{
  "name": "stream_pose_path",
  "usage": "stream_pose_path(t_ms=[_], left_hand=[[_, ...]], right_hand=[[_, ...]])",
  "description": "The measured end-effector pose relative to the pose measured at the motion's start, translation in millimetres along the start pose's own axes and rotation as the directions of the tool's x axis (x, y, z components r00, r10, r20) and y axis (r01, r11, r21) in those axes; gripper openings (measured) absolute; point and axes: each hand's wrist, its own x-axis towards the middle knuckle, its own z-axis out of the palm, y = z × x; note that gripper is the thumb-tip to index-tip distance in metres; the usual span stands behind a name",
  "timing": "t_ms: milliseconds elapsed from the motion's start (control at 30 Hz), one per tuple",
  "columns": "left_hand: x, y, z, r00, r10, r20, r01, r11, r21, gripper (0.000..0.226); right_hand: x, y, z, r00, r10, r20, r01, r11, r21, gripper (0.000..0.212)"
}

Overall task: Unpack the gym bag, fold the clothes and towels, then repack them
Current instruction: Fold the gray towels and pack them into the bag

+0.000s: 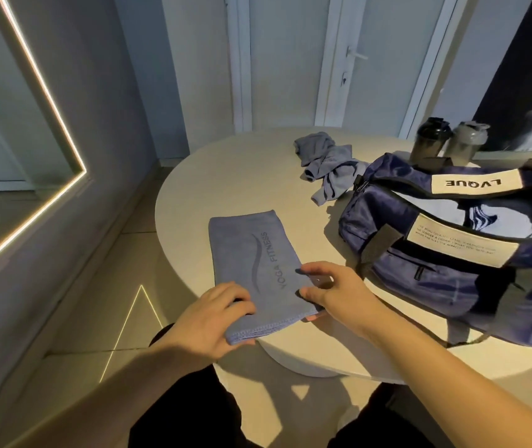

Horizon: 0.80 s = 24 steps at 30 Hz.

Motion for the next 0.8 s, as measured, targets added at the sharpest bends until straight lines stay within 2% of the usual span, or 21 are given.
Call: stream_pose_path(t_ms=[67, 133, 200, 300, 367, 433, 500, 633, 800], left_hand=[[-4.2, 5.4, -4.3, 0.999, -0.052, -0.007, 0.051, 0.997, -0.064, 0.041], [-6.4, 10.6, -10.3, 0.99, -0.143, 0.001, 0.142, 0.982, -0.125, 0.036], [-6.2, 14.7, -13.6, 0.972, -0.235, -0.01, 0.23, 0.957, -0.18, 0.034], [1.2, 21.3, -15.6, 0.936, -0.349, -0.046, 0.326, 0.908, -0.264, 0.036], [7.4, 24.2, -17.0, 0.902, -0.43, -0.04, 0.396, 0.86, -0.321, 0.04], [13.4, 25.5, -18.1, 0.859, -0.51, -0.041, 0.457, 0.801, -0.387, 0.033], [19.1, 23.4, -17.9, 0.805, -0.592, -0.033, 0.517, 0.728, -0.45, 0.024], [31.0, 13.8, -20.1, 0.75, -0.661, 0.021, 0.563, 0.622, -0.543, 0.029], [58.3, -14.9, -36.1, 0.667, -0.742, -0.066, 0.574, 0.569, -0.589, 0.016]], right_hand=[[-3.8, 8.7, -6.5, 0.995, -0.094, -0.037, 0.088, 0.987, -0.133, 0.027], [-5.5, 16.4, -15.7, 0.988, -0.149, -0.036, 0.137, 0.965, -0.225, 0.044], [-8.0, 22.1, -23.2, 0.972, -0.232, 0.046, 0.235, 0.925, -0.297, 0.059], [-16.0, 22.9, -29.1, 0.922, -0.328, 0.205, 0.387, 0.79, -0.476, 0.073], [-15.9, 24.5, -28.8, 0.905, -0.355, 0.234, 0.425, 0.773, -0.471, 0.075], [-13.3, 25.9, -26.3, 0.903, -0.343, 0.259, 0.428, 0.779, -0.459, 0.074], [-8.8, 23.6, -22.5, 0.899, -0.366, 0.24, 0.438, 0.754, -0.49, 0.065], [6.8, 10.1, -16.5, 0.884, -0.453, 0.114, 0.45, 0.762, -0.466, 0.026], [46.6, -31.6, -13.0, 0.922, -0.376, 0.086, 0.381, 0.854, -0.355, 0.011]])
